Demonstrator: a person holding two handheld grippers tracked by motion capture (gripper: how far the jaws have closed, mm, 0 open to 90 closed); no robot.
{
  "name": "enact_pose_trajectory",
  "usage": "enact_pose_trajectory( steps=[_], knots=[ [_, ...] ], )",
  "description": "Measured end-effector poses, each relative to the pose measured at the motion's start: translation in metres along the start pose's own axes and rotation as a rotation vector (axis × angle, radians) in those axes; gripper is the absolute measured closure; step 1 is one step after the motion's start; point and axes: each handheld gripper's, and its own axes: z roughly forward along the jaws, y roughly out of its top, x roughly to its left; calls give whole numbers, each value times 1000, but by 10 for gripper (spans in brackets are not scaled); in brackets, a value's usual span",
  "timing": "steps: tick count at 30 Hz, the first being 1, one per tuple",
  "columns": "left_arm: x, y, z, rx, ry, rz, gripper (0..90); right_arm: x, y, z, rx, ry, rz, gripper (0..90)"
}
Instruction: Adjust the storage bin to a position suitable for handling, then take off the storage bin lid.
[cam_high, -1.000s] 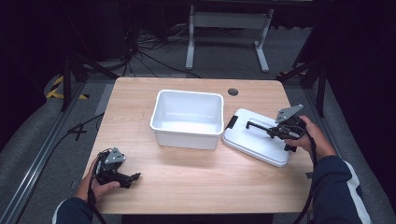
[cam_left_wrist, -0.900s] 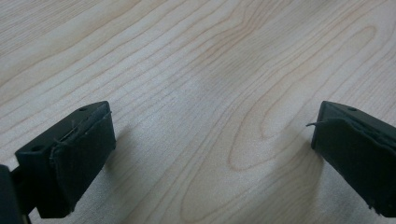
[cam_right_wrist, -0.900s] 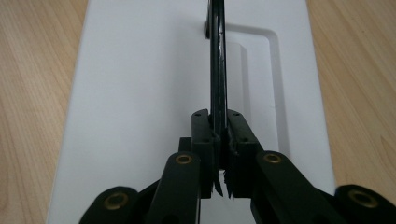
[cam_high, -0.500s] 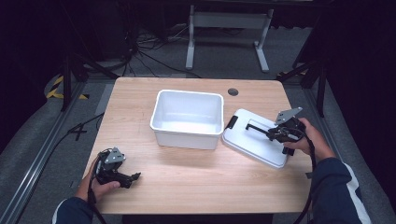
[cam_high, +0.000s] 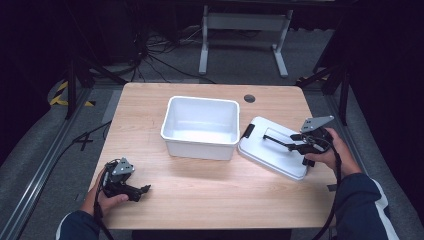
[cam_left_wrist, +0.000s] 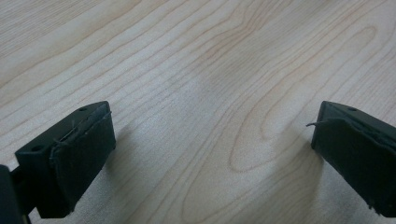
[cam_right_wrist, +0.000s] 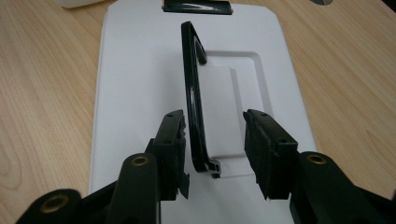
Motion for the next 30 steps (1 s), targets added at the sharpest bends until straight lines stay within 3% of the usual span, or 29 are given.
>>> enact_pose_trajectory(
  steps=[3,7,10,12,18,19,30],
  knots=[
    [0,0,0,0,0,0,1,4,0,-4,-11,-21,-3,540],
    [0,0,0,0,0,0,1,10,-1,-9,-31,-53,28,455],
    [0,0,0,-3,2,5,1,15,-3,-12,-57,-49,37,409],
    [0,0,0,-3,2,5,1,20,-5,-13,-55,-78,44,349],
    [-1,0,1,1,-9,-10,1,34,-12,-19,-93,-92,45,319],
    [1,1,0,-3,4,7,1,37,-14,-21,-102,-99,44,309],
    [0,0,1,-4,6,0,2,62,-40,-30,-148,-139,77,278]
  ],
)
